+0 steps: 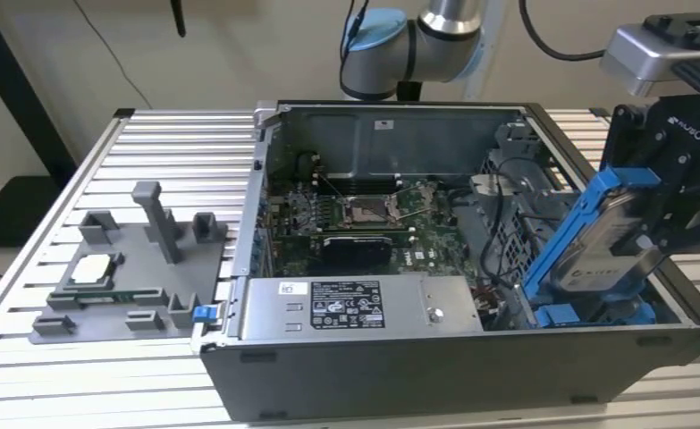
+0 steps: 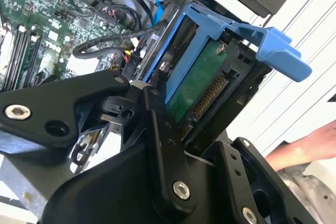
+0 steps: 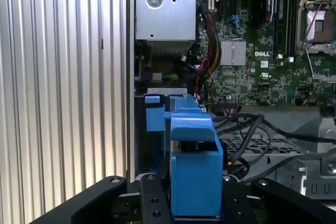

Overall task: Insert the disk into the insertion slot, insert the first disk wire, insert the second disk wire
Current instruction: 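Insert the disk into the insertion slot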

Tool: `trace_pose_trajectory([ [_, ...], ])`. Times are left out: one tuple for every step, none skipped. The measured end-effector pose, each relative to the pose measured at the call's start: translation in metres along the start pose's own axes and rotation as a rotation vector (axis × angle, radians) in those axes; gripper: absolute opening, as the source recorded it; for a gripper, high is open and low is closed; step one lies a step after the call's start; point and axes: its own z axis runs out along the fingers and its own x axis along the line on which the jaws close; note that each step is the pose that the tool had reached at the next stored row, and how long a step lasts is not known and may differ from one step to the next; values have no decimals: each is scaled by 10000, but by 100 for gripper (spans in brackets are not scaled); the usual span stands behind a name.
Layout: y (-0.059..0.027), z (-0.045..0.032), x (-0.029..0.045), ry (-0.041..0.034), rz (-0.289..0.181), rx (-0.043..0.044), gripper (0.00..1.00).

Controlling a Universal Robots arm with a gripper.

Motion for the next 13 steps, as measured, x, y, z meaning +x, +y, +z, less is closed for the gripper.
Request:
trace_pose_trajectory([
  [-2,8,0,-2,-1,0,0],
  [-3,17,1,-2,-1,0,0],
  [-5,26,1,-2,-1,0,0],
  [-6,36,1,-2,-1,0,0],
  [-6,46,1,-2,-1,0,0],
  [-6,60,2,-2,0,1,0],
  [-7,79,3,-3,-1,1,0],
  [-7,95,4,-2,-1,1,0],
  [-7,113,4,-2,-1,1,0],
  [-7,133,5,-3,-1,1,0],
  [-7,151,5,-4,-1,1,0],
  [-7,168,6,-3,-1,1,0],
  [-7,187,7,-2,-1,1,0],
])
